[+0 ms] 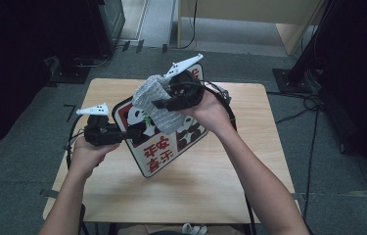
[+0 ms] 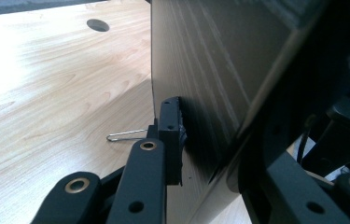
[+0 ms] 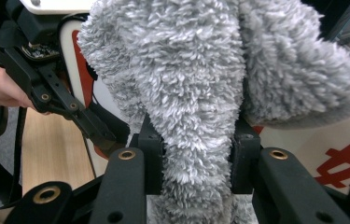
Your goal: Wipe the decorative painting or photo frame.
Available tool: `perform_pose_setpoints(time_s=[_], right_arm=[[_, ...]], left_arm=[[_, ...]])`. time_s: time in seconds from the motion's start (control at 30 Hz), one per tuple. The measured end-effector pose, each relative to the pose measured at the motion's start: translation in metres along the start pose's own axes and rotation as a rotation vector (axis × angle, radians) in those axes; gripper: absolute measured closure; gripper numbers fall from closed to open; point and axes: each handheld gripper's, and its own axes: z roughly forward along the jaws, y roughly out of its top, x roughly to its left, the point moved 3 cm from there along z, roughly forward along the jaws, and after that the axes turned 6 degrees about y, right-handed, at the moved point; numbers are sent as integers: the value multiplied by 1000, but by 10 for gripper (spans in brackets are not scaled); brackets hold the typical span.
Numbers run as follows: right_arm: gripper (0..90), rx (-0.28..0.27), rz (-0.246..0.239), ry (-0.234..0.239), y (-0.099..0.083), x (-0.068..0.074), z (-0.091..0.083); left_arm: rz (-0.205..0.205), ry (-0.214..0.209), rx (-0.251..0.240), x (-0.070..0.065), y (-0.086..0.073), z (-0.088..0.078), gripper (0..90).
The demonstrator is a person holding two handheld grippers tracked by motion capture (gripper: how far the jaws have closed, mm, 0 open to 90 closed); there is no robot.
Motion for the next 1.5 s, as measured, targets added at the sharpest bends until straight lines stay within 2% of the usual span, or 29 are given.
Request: perform_pose_setpoints(time_s=[1.5], right_arm=[[652,36,28,28,-48,-1,25]], left_arm=[[4,0,2,0,0,0,754]])
